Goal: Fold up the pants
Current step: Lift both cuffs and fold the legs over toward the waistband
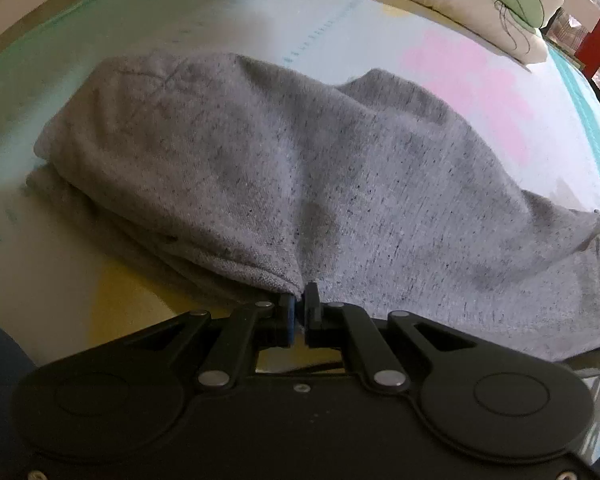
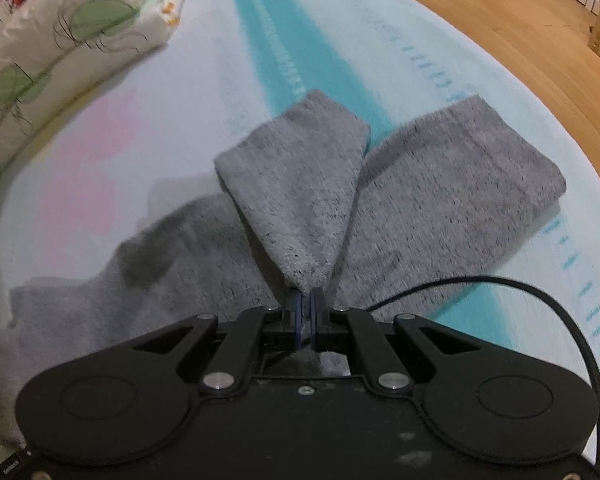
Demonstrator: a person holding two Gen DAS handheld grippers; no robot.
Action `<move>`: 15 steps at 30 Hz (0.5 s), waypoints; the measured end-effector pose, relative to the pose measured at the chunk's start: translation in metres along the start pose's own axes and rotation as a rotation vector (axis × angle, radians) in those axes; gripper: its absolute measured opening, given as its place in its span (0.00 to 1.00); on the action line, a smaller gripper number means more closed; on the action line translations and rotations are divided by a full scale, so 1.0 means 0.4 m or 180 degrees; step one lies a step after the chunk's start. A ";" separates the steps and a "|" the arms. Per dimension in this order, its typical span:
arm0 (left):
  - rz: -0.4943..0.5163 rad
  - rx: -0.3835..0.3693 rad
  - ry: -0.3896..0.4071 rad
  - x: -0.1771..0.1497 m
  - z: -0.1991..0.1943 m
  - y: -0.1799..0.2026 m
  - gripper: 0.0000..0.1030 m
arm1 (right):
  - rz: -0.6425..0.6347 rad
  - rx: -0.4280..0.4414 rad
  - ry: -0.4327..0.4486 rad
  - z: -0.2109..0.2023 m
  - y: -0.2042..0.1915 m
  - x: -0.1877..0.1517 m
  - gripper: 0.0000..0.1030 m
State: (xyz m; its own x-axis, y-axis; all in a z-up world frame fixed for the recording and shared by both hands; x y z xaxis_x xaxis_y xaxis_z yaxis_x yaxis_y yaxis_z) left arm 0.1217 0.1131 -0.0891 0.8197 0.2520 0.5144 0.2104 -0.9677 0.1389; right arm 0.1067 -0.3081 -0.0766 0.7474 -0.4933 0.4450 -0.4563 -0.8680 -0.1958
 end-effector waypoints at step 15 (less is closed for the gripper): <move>0.0301 -0.0156 -0.0363 -0.031 -0.001 0.004 0.29 | -0.0038 -0.0092 -0.0227 -0.022 0.022 -0.020 0.10</move>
State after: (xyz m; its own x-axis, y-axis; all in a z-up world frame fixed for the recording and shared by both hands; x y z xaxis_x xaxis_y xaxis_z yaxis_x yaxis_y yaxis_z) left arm 0.1117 0.1085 -0.0951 0.8904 0.1547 0.4280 0.1053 -0.9850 0.1369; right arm 0.0925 -0.3112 -0.0744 0.7848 -0.4867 0.3836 -0.4602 -0.8723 -0.1653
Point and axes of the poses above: each gripper's, at about its wrist camera, not at the fingertips, and z roughly the way its jaws point, y to its right, x to its top, the point moved 5 cm from there along z, roughly the way its jaws point, and after that the axes turned 5 degrees about y, right-handed, at the moved point
